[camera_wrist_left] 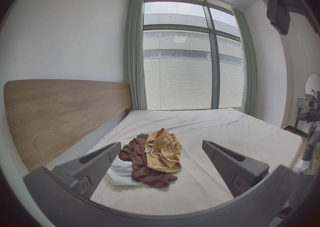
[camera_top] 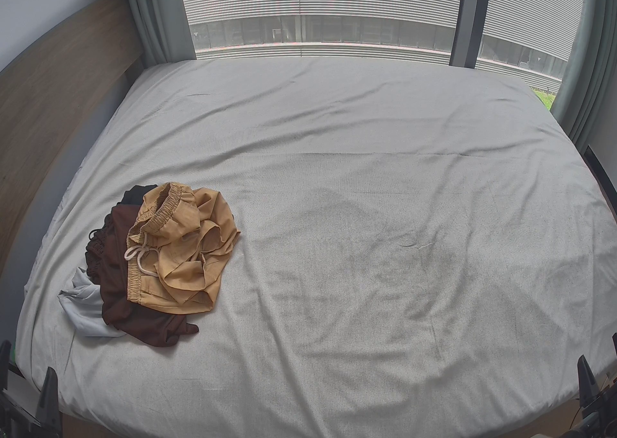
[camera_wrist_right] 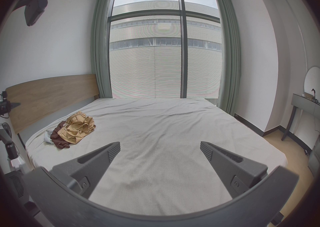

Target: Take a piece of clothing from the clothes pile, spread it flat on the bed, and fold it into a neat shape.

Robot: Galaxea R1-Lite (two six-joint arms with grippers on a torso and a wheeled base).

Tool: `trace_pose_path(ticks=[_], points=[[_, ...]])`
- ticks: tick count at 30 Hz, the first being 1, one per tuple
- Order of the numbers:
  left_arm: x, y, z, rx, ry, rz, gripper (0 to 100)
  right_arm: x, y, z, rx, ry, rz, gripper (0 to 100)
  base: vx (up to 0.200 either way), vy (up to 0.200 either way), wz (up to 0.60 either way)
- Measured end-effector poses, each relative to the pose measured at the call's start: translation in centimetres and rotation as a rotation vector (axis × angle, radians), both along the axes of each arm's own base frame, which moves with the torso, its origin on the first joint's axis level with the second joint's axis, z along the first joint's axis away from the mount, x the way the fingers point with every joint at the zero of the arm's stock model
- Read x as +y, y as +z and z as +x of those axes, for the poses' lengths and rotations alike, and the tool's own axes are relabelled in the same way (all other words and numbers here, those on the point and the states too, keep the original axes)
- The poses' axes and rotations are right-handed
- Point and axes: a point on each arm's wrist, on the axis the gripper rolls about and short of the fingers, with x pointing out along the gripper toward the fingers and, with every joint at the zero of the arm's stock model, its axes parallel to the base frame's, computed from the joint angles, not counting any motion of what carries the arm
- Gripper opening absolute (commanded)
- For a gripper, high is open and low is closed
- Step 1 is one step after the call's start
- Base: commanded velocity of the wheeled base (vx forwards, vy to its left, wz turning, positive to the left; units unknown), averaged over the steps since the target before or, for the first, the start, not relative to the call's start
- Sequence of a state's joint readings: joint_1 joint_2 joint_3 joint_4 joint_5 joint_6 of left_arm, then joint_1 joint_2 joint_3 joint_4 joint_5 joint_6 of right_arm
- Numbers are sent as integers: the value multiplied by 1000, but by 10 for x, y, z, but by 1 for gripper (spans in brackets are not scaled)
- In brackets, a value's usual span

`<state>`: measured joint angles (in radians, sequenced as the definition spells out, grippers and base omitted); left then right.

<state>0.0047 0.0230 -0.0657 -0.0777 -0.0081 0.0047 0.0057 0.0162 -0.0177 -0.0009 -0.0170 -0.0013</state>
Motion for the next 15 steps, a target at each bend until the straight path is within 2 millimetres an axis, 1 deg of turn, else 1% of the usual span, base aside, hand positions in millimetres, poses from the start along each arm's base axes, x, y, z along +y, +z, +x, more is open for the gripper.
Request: trace_pose_path(ticks=[3, 11, 15], points=[[0, 9, 1, -3, -7, 1, 100, 0, 0, 0, 0, 0, 0, 100, 0, 0, 0], [0, 7, 11, 108, -98, -1, 100, 0, 0, 0, 0, 1, 0, 100, 0, 0, 0], [0, 19, 16, 137, -132, 0, 100, 0, 0, 0, 1, 1, 0, 100, 0, 0, 0]])
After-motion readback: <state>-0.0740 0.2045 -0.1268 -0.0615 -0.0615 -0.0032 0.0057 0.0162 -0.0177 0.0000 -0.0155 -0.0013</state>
